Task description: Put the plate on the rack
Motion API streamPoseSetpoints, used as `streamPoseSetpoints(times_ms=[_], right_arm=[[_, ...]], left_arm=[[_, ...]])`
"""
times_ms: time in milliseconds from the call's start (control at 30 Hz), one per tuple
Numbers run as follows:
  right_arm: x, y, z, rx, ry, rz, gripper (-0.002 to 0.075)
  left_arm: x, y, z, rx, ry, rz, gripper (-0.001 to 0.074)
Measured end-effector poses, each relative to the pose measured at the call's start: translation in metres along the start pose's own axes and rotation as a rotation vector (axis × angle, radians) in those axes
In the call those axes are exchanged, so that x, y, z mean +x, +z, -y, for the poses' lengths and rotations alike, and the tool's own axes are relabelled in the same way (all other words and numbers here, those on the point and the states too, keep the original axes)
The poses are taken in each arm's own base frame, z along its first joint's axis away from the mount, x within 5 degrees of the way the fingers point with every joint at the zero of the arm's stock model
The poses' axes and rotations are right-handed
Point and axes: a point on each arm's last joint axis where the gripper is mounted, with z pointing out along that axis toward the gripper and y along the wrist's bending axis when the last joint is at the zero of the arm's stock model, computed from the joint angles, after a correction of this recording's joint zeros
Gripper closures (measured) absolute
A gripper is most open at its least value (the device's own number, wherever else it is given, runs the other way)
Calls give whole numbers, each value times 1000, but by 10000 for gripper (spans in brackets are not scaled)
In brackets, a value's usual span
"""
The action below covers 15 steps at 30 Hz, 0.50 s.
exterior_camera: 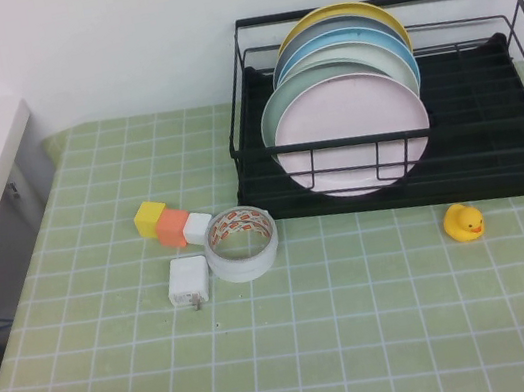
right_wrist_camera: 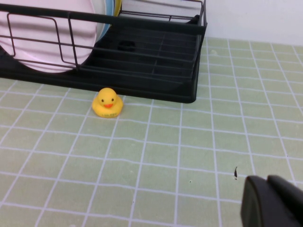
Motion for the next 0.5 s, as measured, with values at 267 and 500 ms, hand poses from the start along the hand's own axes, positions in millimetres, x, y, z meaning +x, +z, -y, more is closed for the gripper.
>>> streamPoseSetpoints(times_ms=[267,500], right_arm=[[0,0,0,1,-2,0,726],[0,0,0,1,-3,0,726]], left_arm=[[5,-1,-8,-68,46,46,736],[30,0,-39,-268,-89,226,736]])
